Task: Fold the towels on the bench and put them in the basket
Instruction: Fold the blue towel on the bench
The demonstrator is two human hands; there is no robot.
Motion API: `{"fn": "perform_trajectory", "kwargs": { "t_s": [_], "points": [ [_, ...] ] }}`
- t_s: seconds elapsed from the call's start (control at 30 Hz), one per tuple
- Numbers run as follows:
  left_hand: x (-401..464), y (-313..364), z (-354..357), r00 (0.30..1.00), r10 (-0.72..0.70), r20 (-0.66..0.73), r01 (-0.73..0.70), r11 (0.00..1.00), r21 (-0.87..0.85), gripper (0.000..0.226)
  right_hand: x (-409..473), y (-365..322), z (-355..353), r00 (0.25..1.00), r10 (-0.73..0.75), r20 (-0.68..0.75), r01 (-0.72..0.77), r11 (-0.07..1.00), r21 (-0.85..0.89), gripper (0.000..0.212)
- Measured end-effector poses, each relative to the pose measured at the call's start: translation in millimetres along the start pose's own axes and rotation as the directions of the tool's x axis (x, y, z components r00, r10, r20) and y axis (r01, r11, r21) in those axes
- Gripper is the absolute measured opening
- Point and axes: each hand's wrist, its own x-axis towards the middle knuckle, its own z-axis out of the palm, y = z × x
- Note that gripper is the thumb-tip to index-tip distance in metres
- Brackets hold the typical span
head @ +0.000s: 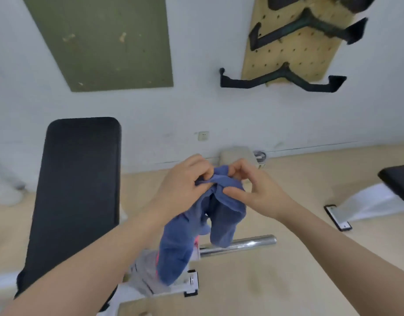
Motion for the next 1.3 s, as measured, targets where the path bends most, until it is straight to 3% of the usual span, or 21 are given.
{"fn": "perform_trajectory", "kwargs": {
  "t_s": [0.1,0.2,0.37,0.5,0.67,0.8,0.9,0.97,1.13,1.3],
  "points": [
    [42,48,66,0.996,0.046,0.080,-0.047,0.999,0.011,0.026,-48,32,-68,0.996,0.031,-0.079,-0.053,0.956,-0.287,0.019],
    [74,74,111,0.988,0.043,0.149,-0.045,0.999,0.011,0.034,-76,55,-116,0.988,0.096,-0.124,-0.138,0.908,-0.396,0.008],
    [142,120,203,0.907,0.073,0.414,-0.059,0.997,-0.047,0.019,-121,115,-192,0.897,0.283,-0.341,-0.380,0.886,-0.265,0.018],
    [183,150,277,0.871,0.029,0.491,0.097,0.968,-0.230,0.019,-142,158,-246,0.773,0.446,-0.451,-0.529,0.845,-0.071,0.027],
    [255,174,355,0.836,0.048,0.547,0.148,0.940,-0.307,0.008,-154,216,-328,0.705,0.514,-0.489,-0.632,0.767,-0.106,0.019],
    [313,185,411,0.777,0.063,0.626,0.148,0.949,-0.278,0.023,-165,264,-385,0.681,0.621,-0.388,-0.671,0.742,0.011,0.014],
    [345,191,458,0.792,0.005,0.610,0.201,0.942,-0.269,0.021,-179,297,-419,0.682,0.689,-0.245,-0.699,0.713,0.059,0.012],
    [363,199,493,0.804,-0.030,0.594,0.227,0.938,-0.260,0.017,-187,323,-445,0.690,0.684,-0.236,-0.690,0.720,0.071,0.010],
    [398,227,591,0.803,-0.096,0.588,0.281,0.931,-0.231,0.008,-203,401,-519,0.651,0.592,-0.475,-0.654,0.755,0.044,0.017],
    [445,265,684,0.829,-0.273,0.488,0.454,0.838,-0.302,0.015,-238,473,-613,0.648,0.557,-0.520,-0.644,0.765,0.016,0.008]
  ]
}}
